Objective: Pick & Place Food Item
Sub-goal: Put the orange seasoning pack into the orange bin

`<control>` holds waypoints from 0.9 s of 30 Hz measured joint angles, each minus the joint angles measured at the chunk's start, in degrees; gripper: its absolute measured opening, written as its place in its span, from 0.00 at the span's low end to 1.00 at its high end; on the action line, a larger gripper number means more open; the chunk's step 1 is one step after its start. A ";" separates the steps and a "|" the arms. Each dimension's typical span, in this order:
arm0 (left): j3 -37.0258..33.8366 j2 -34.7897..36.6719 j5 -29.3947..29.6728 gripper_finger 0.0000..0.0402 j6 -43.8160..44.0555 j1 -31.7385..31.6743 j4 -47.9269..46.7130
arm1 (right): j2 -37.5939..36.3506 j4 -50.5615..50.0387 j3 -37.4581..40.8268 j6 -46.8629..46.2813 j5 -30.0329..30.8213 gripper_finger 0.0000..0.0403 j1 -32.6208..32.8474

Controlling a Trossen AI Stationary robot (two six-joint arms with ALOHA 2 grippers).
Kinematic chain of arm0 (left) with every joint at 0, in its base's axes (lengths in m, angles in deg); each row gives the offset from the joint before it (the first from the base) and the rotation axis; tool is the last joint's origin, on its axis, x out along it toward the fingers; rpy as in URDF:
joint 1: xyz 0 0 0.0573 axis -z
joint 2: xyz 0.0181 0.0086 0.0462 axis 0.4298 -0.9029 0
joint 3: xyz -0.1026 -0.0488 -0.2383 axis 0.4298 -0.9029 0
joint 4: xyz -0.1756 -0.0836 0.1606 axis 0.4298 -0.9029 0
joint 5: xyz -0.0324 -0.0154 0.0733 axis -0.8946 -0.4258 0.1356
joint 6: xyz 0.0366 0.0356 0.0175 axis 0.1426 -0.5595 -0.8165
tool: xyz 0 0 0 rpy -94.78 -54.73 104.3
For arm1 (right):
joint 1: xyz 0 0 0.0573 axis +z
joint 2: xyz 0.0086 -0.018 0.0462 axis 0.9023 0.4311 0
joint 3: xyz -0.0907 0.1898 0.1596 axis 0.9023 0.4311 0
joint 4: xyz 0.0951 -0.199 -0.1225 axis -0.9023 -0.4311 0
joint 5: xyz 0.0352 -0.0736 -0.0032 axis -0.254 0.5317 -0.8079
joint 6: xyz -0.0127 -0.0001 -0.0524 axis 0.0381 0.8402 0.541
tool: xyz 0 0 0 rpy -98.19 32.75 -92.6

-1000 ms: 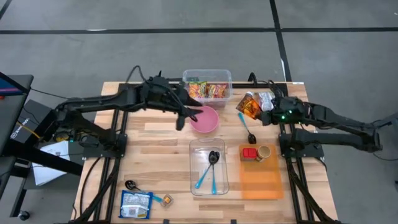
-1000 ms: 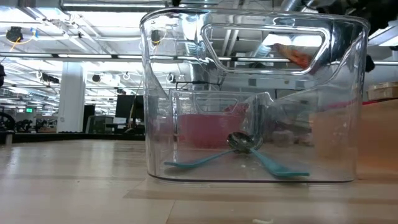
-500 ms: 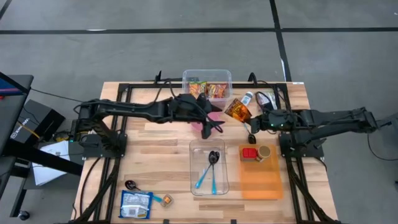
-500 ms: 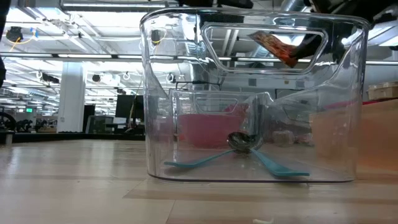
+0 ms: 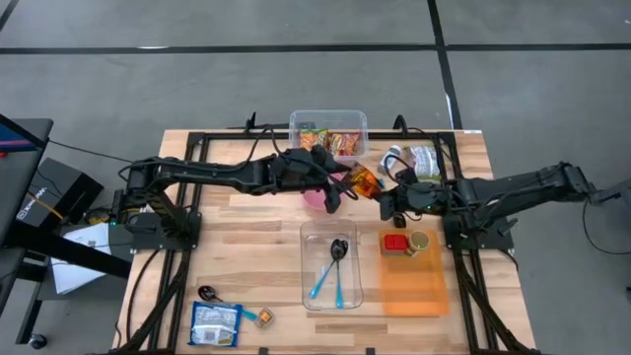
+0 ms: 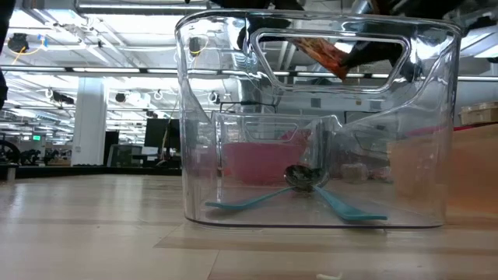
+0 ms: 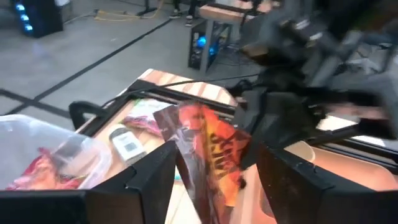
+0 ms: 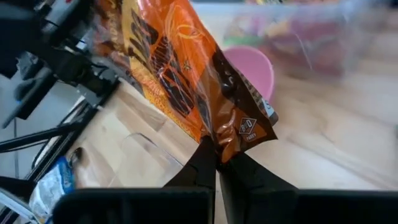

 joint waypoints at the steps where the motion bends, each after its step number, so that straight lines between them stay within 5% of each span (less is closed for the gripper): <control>1: 0.00 0.00 0.18 0.53 0.35 0.00 -0.28 | 0.42 0.12 -0.95 0.83 0.29 0.00 0.00; 16: 0.00 0.00 0.28 0.48 2.69 0.00 -0.84 | 2.92 -3.52 -5.72 3.97 1.18 0.00 -0.42; 27: 0.00 0.04 0.09 0.19 3.02 0.33 -0.76 | 2.85 -3.45 -5.74 3.61 1.12 0.00 0.00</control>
